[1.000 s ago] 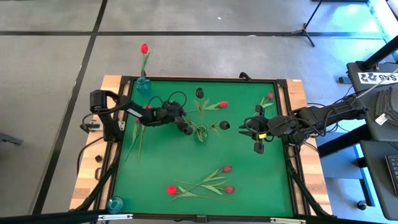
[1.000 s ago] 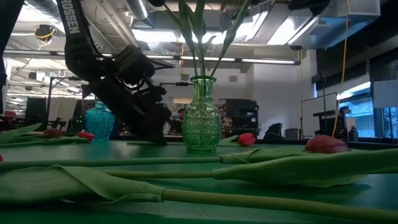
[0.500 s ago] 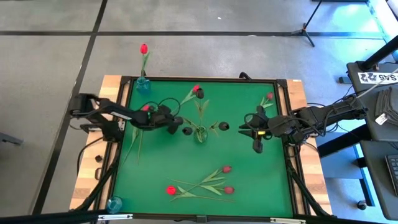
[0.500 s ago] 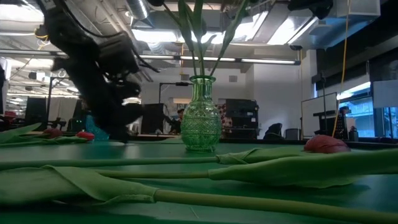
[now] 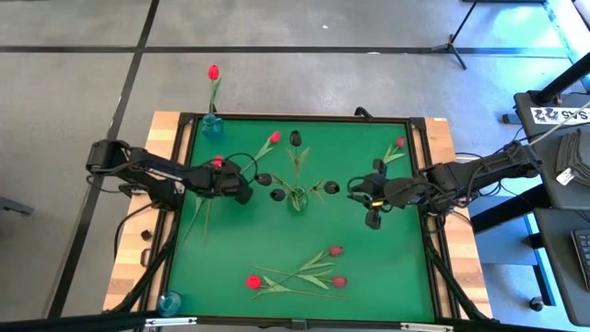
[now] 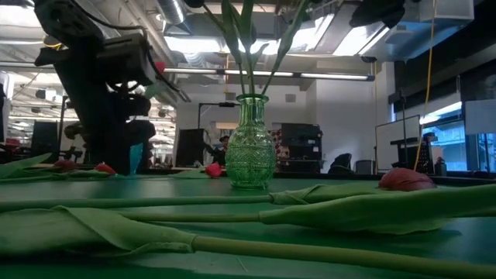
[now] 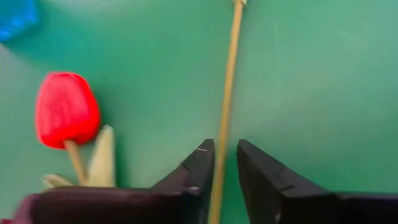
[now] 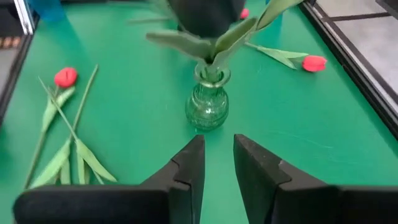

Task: Sort flowers into vase by color
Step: Put the red tulip into the top blue vase

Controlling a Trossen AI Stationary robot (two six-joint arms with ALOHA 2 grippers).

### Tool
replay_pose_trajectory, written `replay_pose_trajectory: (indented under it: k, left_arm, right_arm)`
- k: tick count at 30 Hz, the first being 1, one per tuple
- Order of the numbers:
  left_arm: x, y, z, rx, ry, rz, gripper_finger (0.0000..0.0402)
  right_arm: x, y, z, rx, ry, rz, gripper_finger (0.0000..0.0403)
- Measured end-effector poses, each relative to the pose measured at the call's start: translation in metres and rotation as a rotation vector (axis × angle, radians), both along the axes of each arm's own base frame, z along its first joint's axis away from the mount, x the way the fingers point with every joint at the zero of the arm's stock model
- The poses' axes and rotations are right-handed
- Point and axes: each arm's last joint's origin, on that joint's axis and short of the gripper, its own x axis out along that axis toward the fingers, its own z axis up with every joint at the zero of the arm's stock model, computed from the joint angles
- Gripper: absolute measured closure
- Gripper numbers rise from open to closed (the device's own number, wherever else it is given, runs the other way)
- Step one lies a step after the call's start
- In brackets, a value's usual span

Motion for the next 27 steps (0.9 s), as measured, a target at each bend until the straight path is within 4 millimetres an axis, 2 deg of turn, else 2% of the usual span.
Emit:
replay_pose_trajectory:
  k: [5, 12, 18, 23, 27]
  left_arm:
    - [0.004, 0.002, 0.000, -0.092, -0.027, -0.032, 0.0277]
    - [0.022, 0.003, 0.027, -0.064, -0.102, -0.122, 0.0234]
    - [0.022, 0.004, 0.052, -0.032, -0.213, -0.127, 0.0227]
    - [0.026, 0.004, 0.077, 0.035, -0.363, -0.208, 0.0230]
    - [0.031, 0.010, 0.084, 0.078, -0.437, -0.225, 0.0230]
  right_arm:
    - [0.000, 0.000, 0.000, -0.065, 0.009, 0.048, 0.0318]
    - [-0.001, 0.000, 0.000, -0.080, 0.022, 0.086, 0.0318]
    - [-0.003, 0.000, -0.002, -0.095, 0.046, 0.093, 0.0318]
    - [-0.002, 0.001, -0.001, -0.074, 0.033, 0.120, 0.0318]
    - [-0.002, 0.001, -0.001, -0.062, 0.039, 0.125, 0.0318]
